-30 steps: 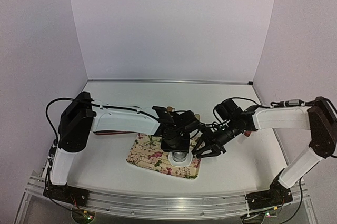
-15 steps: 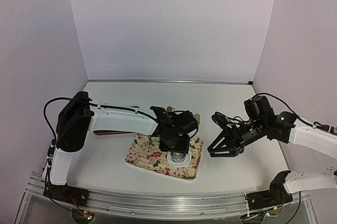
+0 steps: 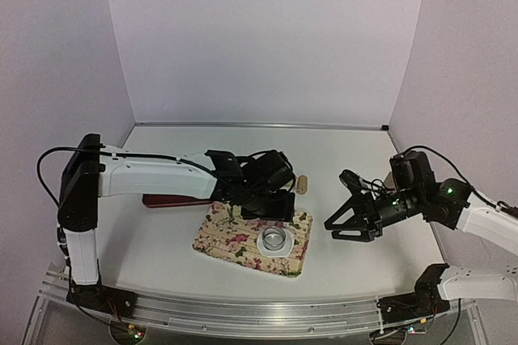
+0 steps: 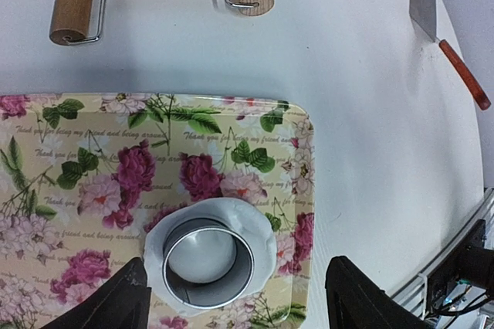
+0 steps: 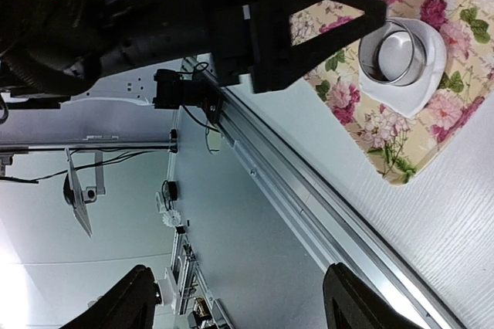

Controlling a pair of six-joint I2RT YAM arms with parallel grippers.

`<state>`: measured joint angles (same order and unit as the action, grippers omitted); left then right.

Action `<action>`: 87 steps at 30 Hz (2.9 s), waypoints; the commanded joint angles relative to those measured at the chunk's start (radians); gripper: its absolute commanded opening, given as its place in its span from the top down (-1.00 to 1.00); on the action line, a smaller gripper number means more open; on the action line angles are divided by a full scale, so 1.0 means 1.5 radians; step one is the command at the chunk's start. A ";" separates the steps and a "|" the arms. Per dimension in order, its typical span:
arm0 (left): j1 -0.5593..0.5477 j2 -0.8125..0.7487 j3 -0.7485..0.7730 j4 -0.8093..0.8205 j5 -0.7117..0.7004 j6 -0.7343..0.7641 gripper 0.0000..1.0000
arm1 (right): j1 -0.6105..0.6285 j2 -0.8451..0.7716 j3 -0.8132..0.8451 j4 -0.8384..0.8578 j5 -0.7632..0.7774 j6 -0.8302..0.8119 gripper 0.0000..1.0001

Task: Roll out the dumpling wrappers from the dough
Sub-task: Adjust the plate at the center of the board.

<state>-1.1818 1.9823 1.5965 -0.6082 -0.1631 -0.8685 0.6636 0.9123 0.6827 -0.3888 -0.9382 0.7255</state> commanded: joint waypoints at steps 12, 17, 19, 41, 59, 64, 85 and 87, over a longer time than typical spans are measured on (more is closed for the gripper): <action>-0.070 -0.111 -0.188 0.123 -0.008 -0.280 -0.53 | 0.002 -0.007 0.046 -0.093 0.260 0.048 -0.46; -0.130 -0.109 -0.212 0.121 -0.098 -0.435 -0.44 | 0.002 0.035 0.062 -0.094 0.304 0.000 -0.39; -0.148 -0.112 -0.232 0.127 -0.126 -0.494 -0.40 | 0.002 0.081 0.079 -0.094 0.299 -0.018 -0.24; -0.132 -0.174 -0.418 0.262 -0.137 -0.642 0.09 | 0.019 0.481 0.298 -0.158 0.289 -0.215 0.24; -0.040 -0.423 -0.549 0.089 -0.012 -0.604 -0.01 | 0.029 0.603 0.430 -0.174 0.331 -0.294 0.03; -0.002 -0.494 -0.611 0.085 0.043 -0.600 -0.11 | 0.028 0.702 0.530 -0.215 0.359 -0.369 0.02; 0.148 -0.367 -0.496 0.111 0.158 -0.385 -0.18 | 0.027 0.890 0.634 -0.248 0.326 -0.456 0.82; 0.160 -0.356 -0.468 0.101 0.171 -0.361 -0.19 | 0.027 0.867 0.593 -0.242 0.347 -0.433 0.96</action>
<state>-0.9737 1.4248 0.7940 -0.4411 0.0498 -1.5145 0.7025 2.2261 1.6539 -0.7252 -0.4506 0.0456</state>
